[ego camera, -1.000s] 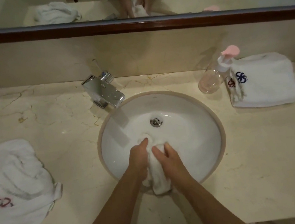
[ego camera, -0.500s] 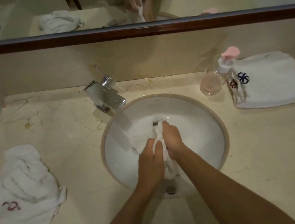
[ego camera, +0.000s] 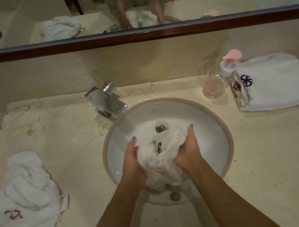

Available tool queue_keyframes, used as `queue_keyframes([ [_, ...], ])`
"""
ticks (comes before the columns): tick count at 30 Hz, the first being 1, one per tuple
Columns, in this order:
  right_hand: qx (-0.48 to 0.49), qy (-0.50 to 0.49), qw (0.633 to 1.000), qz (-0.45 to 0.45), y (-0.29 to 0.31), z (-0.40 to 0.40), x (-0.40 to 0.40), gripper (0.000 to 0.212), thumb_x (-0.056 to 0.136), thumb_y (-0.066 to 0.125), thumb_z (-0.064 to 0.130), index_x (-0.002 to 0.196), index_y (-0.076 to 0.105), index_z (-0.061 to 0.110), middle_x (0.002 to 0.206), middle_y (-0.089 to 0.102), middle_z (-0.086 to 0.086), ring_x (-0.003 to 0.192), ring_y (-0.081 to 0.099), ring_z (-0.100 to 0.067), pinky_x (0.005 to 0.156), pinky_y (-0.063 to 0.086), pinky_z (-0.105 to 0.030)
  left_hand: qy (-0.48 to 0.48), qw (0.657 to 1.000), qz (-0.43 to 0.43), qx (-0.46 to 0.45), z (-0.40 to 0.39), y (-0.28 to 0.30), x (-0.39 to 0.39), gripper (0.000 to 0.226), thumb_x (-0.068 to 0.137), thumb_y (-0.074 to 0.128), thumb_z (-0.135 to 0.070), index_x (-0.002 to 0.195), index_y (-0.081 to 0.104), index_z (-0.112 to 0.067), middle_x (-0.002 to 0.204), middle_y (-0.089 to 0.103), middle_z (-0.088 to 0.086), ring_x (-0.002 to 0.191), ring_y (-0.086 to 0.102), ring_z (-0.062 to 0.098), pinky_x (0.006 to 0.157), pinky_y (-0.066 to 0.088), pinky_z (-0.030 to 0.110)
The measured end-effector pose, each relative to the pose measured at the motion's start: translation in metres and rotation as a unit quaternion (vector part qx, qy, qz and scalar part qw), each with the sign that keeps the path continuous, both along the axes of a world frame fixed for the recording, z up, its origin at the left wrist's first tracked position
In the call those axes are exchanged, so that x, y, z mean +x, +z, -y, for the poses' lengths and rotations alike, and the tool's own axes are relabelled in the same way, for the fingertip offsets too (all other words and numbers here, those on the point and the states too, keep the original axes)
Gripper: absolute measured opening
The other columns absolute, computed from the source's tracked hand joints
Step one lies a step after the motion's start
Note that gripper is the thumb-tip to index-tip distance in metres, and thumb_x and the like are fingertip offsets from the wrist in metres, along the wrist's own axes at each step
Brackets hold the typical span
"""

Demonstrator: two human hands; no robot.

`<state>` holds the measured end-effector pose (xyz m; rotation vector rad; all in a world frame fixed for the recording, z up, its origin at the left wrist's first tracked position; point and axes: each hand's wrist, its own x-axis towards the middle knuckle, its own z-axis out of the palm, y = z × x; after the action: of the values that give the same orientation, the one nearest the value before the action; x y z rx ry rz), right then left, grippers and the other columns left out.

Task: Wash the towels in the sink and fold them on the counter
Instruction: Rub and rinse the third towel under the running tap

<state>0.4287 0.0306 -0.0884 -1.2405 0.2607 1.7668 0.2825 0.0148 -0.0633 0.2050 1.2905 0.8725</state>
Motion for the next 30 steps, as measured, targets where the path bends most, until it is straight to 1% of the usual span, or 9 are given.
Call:
queue_keyframes([
  [2,0.007,-0.046,0.998,-0.039,0.002,0.013,0.012,0.066,0.102,0.04,0.053,0.112,0.073,-0.003,0.119,0.069,-0.026,0.112,0.065,-0.041,0.105,0.047,-0.052,0.096,0.988,0.115,-0.04,0.005,-0.009,-0.011,0.054,0.102,0.04,-0.044,0.116,0.066,0.002,0.106,0.071,0.024,0.095,0.07,0.034,0.086,0.054,0.043],
  [5,0.031,-0.045,0.996,-0.068,0.003,0.03,0.012,0.053,0.105,0.04,0.026,0.085,0.079,-0.003,0.094,0.075,-0.021,0.084,0.075,-0.031,0.074,0.063,-0.042,0.08,0.985,0.122,-0.096,0.014,-0.019,-0.008,0.037,0.098,0.048,-0.029,0.101,0.068,0.003,0.103,0.068,0.023,0.092,0.07,0.033,0.083,0.056,0.042],
  [7,0.017,-0.015,0.999,-0.026,0.007,0.038,0.001,0.053,0.105,0.042,0.032,0.09,0.076,-0.006,0.096,0.074,-0.024,0.09,0.074,-0.032,0.081,0.061,-0.039,0.082,0.981,0.136,-0.112,0.013,-0.021,0.001,0.034,0.093,0.049,-0.025,0.1,0.067,0.003,0.098,0.069,0.022,0.087,0.071,0.032,0.076,0.061,0.04],
  [10,0.03,0.139,0.969,0.203,0.007,0.044,-0.025,0.041,0.103,0.051,0.04,0.114,0.065,0.003,0.108,0.072,-0.016,0.099,0.07,-0.029,0.089,0.055,-0.038,0.033,0.993,0.049,-0.099,0.008,-0.021,0.018,0.043,0.091,0.06,-0.037,0.108,0.071,0.0,0.096,0.074,0.021,0.087,0.073,0.033,0.08,0.06,0.04],
  [13,0.122,0.247,0.859,0.431,0.008,0.027,-0.038,0.022,0.101,0.054,0.035,0.104,0.055,0.013,0.091,0.063,0.004,0.087,0.062,-0.016,0.078,0.049,-0.029,-0.043,0.984,-0.138,-0.1,0.011,-0.027,0.026,0.043,0.093,0.059,-0.047,0.105,0.072,-0.008,0.092,0.075,0.014,0.091,0.071,0.031,0.09,0.056,0.047],
  [18,0.063,0.307,0.854,0.415,0.005,-0.023,-0.042,0.018,0.101,0.046,0.026,0.088,0.054,0.016,0.09,0.058,-0.004,0.091,0.057,-0.025,0.088,0.048,-0.042,-0.092,0.951,-0.294,0.043,-0.005,-0.033,0.007,0.063,0.092,0.041,-0.063,0.123,0.062,-0.013,0.116,0.069,0.011,0.109,0.064,0.028,0.101,0.049,0.048],
  [24,0.112,0.287,0.869,0.386,0.02,0.014,-0.083,0.041,0.091,0.055,0.057,0.098,0.066,0.018,0.095,0.072,0.003,0.098,0.067,-0.017,0.095,0.05,-0.039,0.002,0.959,-0.27,0.086,-0.033,-0.017,-0.014,0.027,0.099,0.05,-0.034,0.091,0.066,-0.013,0.083,0.071,0.004,0.079,0.069,0.02,0.064,0.052,0.024],
  [28,0.044,0.232,0.895,0.378,0.009,-0.008,-0.079,0.042,0.088,0.051,0.049,0.092,0.065,0.01,0.091,0.071,-0.011,0.094,0.069,-0.029,0.088,0.054,-0.044,-0.073,0.941,-0.308,0.122,-0.004,-0.024,-0.012,0.041,0.096,0.044,-0.049,0.11,0.068,-0.019,0.102,0.073,0.0,0.097,0.068,0.019,0.09,0.053,0.037],
  [30,0.085,0.299,0.857,0.41,0.019,0.007,-0.09,0.032,0.1,0.045,0.034,0.08,0.06,0.014,0.082,0.065,-0.006,0.083,0.064,-0.017,0.079,0.048,-0.038,-0.075,0.929,-0.355,0.074,-0.013,-0.03,-0.024,0.041,0.097,0.043,-0.047,0.108,0.065,-0.014,0.103,0.07,0.006,0.099,0.065,0.027,0.094,0.051,0.043],
])
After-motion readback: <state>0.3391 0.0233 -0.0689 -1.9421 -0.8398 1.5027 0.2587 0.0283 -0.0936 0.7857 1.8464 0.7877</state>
